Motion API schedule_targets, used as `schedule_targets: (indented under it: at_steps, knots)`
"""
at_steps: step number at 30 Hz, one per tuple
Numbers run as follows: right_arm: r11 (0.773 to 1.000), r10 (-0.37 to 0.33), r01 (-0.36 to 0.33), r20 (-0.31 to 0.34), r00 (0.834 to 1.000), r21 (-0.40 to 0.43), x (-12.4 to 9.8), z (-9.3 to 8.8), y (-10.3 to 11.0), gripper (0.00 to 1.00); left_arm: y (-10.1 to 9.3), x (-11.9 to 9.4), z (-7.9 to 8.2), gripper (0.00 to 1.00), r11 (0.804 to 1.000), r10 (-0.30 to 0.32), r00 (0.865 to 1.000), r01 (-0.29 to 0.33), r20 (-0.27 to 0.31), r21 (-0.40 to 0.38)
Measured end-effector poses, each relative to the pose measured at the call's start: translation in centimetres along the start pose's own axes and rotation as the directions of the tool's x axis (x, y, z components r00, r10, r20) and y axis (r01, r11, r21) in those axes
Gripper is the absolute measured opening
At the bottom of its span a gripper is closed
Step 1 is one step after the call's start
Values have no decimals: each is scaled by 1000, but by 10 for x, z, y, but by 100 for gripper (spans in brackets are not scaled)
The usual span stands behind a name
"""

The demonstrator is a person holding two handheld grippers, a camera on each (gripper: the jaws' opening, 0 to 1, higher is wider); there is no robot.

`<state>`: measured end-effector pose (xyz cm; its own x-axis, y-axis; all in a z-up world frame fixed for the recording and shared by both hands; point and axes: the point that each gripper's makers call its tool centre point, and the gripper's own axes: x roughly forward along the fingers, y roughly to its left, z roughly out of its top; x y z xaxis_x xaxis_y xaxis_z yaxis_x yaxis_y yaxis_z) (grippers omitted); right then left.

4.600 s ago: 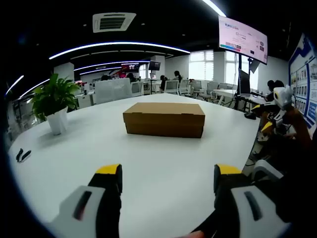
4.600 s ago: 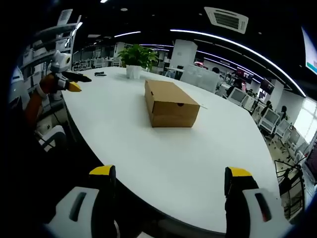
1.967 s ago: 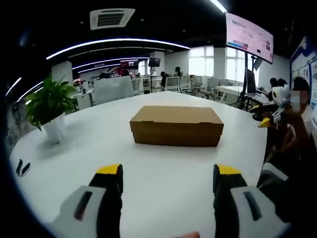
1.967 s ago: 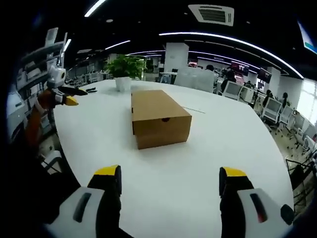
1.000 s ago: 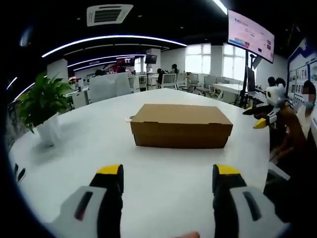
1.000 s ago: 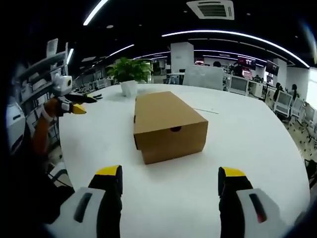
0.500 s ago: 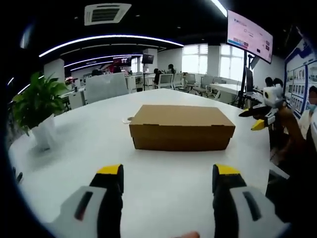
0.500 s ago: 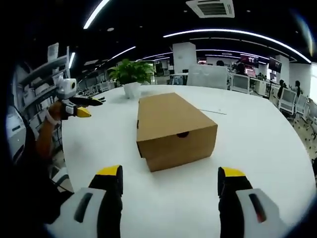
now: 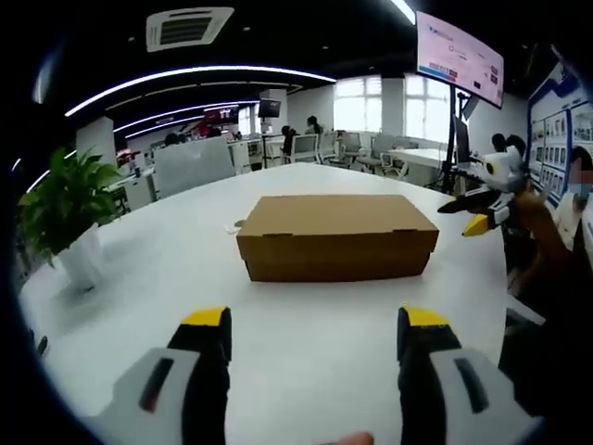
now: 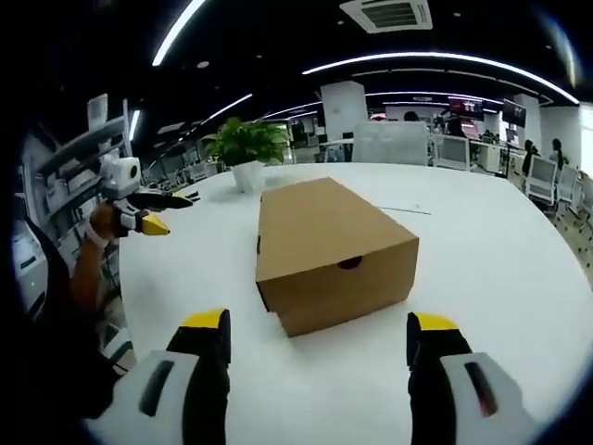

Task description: Operate the shoe box by opening the lid, removing the specified soft item, and placing it in the target area until the item is outside and the box remains undamaged.

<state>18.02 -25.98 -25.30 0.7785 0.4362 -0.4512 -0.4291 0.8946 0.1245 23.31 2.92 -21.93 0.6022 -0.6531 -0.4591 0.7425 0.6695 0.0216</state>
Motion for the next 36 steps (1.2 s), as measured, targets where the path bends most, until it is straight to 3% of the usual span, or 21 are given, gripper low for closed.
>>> schedule_targets:
  at_steps: [10, 36]
  knots:
    - [1000, -6, 6, 0, 1000, 27, 15, 4, -6, 77, 3, -3, -1, 75, 1000, 6, 1000, -6, 9, -9]
    - [999, -10, 10, 3, 1000, 45, 22, 14, -8, 76, -3, 6, -9, 75, 999, -17, 1000, 18, 15, -40]
